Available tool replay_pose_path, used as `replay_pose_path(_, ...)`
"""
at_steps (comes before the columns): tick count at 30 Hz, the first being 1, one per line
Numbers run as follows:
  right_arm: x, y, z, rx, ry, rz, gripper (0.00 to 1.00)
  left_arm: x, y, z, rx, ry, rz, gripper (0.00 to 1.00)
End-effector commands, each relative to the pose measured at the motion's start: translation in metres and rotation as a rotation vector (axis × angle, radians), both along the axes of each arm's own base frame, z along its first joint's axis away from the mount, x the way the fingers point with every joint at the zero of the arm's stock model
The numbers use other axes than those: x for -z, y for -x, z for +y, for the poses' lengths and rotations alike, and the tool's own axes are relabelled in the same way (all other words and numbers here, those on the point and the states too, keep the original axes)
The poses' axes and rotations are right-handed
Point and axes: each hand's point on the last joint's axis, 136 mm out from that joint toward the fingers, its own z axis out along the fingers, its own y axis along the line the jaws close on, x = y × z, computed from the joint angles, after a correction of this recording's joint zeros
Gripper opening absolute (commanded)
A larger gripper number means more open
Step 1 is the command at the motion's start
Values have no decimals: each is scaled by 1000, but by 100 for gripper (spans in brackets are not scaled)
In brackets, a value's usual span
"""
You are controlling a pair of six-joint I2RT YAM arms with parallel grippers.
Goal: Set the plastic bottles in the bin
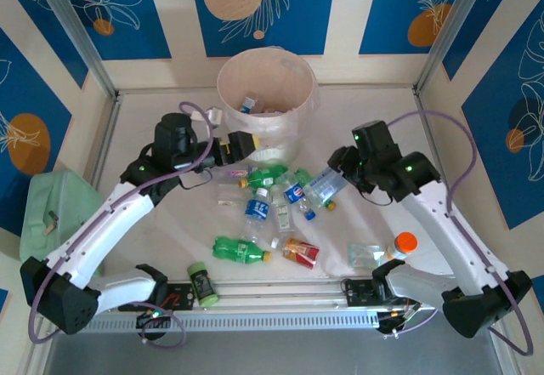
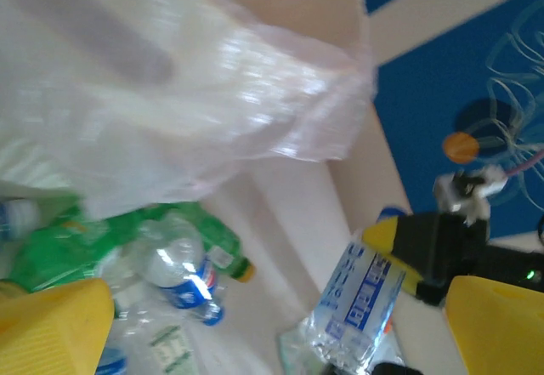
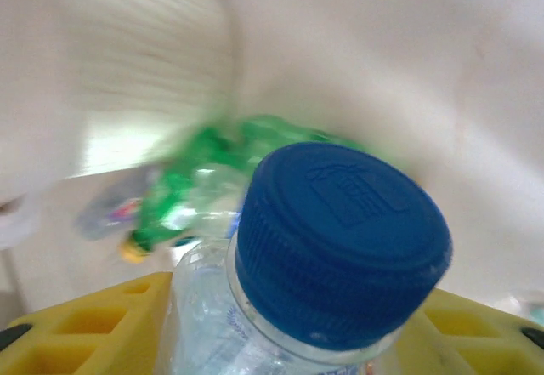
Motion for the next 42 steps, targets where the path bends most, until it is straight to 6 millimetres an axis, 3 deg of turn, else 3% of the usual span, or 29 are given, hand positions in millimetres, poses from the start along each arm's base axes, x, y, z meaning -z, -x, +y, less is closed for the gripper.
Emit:
replay_pose_path(1,-36,-3,14,-126,54,-88,53,-36,24,-35,174,63,-133,100)
replay_pose_path(6,-80,-15,49,-237,6,-179,53,-42,48,-67,291,80,-173,100)
replay_pose_path(12,-107,-21,75,-309,-11,-224,53,-42,64,-83,370,73,-190,100)
replay_pose_path(21,-112,-21,90,-343,-46,-216,53,-34,62,-86,358,38,-214,98)
replay_pose_path(29,-109,-21,97,-351,-87,-203,54,-36,62,-88,362,46,-225,77)
replay_pose_path(42,-116,-21,102,-350,-124,-208,55,-34,52,-77,268,16,-245,59)
